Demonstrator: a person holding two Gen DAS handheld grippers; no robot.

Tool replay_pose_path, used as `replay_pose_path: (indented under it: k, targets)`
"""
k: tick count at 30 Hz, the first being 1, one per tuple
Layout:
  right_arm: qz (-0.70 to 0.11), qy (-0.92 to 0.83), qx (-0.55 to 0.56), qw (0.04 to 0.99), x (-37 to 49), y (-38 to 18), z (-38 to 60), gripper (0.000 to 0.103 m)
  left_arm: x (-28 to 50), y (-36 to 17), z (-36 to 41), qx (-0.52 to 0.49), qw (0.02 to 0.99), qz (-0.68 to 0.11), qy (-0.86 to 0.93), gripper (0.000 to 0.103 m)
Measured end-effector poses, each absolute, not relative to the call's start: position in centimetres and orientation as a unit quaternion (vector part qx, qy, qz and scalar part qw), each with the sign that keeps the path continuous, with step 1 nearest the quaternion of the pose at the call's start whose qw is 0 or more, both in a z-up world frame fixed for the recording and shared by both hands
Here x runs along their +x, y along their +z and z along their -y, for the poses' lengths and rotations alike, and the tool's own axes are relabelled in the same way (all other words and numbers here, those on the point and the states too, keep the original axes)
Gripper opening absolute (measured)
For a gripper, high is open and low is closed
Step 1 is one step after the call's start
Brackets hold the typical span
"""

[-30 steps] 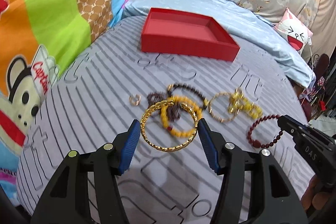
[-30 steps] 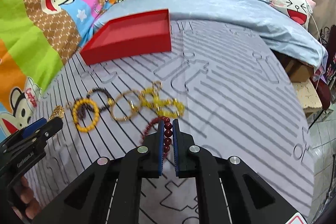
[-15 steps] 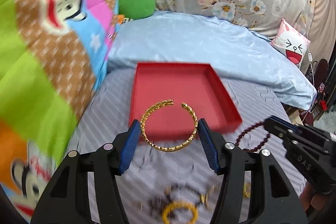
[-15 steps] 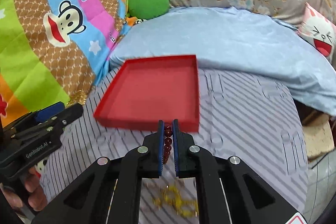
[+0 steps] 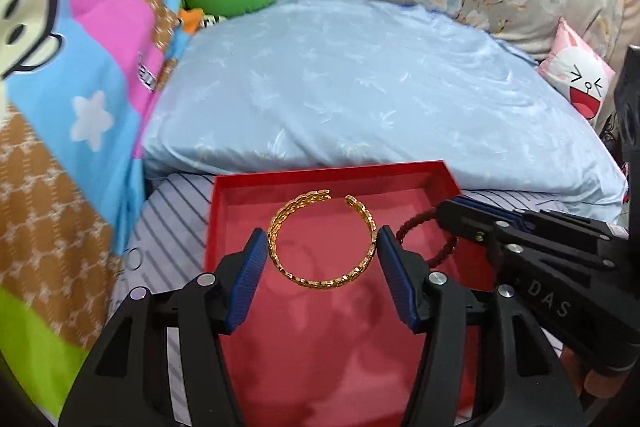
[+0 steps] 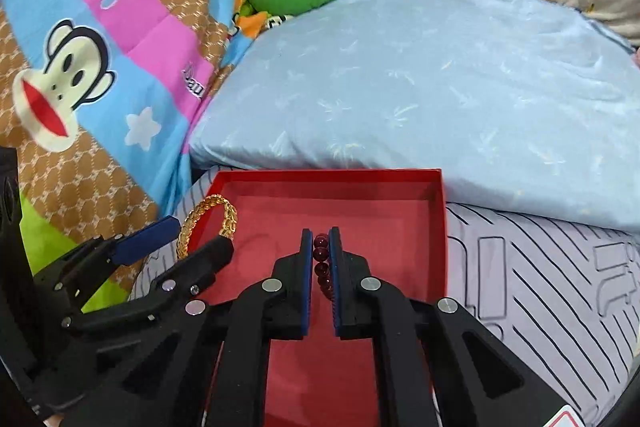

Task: Organize jewelry
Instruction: 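Carry both bracelets into the red tray and open both tools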

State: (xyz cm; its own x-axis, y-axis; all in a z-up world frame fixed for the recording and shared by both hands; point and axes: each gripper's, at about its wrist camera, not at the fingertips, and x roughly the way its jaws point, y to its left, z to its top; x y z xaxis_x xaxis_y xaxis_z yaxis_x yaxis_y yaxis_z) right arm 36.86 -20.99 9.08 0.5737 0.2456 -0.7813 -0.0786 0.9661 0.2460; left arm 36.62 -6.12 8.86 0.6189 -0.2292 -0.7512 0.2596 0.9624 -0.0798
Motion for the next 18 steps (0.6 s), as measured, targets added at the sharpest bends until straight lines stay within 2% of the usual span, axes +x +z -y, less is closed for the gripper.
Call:
replay_pose_path:
  k: [10,11,12,14,15,18]
  targets:
    - [-0.486,0.038,0.051,0.872,40.0,5.5,22.3,0.008,40.3,4.8,7.2,0.043,0.881,-0.456,-0.123,0.053]
    - [-0.483,0.034,0.045,0.874,40.0,5.5,22.4,0.012,40.3,4.6,7.2,0.045,0.881,-0.455,-0.12,0.054]
    - [-0.48,0.028,0.037,0.876,39.9,5.6,22.3,0.014,40.4,4.6,7.2,0.046,0.882,-0.455,-0.116,0.056]
    - [-0.475,0.023,0.031,0.879,39.6,5.8,22.4,0.026,40.4,4.7,7.0,0.045,0.886,-0.451,-0.102,0.072]
    - [-0.469,0.021,0.03,0.882,39.3,6.1,22.5,0.029,40.4,4.9,6.9,0.042,0.889,-0.446,-0.094,0.076]
    - [-0.452,0.017,0.025,0.891,38.1,7.3,22.6,0.037,39.8,6.1,6.3,0.032,0.898,-0.43,-0.09,0.082]
